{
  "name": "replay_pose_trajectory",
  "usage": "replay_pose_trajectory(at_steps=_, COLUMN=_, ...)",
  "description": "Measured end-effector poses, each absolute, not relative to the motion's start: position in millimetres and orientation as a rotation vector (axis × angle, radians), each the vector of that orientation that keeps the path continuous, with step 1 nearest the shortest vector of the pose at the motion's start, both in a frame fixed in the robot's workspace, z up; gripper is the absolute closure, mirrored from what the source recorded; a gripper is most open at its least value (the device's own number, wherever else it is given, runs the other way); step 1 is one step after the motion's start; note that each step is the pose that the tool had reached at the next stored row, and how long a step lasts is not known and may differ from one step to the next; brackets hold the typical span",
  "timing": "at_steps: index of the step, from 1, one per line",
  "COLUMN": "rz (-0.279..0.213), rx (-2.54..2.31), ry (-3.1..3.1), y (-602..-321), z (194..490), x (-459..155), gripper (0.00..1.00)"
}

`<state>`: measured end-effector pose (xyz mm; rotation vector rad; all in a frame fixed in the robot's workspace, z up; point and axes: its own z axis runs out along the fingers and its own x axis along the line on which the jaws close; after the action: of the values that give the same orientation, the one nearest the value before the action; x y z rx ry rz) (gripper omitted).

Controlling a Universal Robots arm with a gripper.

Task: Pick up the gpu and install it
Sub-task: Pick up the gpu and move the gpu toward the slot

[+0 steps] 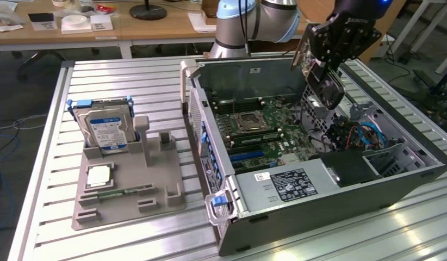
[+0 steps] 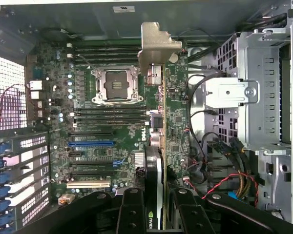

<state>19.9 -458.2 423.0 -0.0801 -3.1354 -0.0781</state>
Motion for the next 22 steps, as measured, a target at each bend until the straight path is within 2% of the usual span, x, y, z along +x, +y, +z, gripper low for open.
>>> replay_pose_trajectory(at_steps=22, rz=-0.078, rx=-0.080, ry=-3.135, y=-458.2, z=423.0, x=61.2, gripper=0.73)
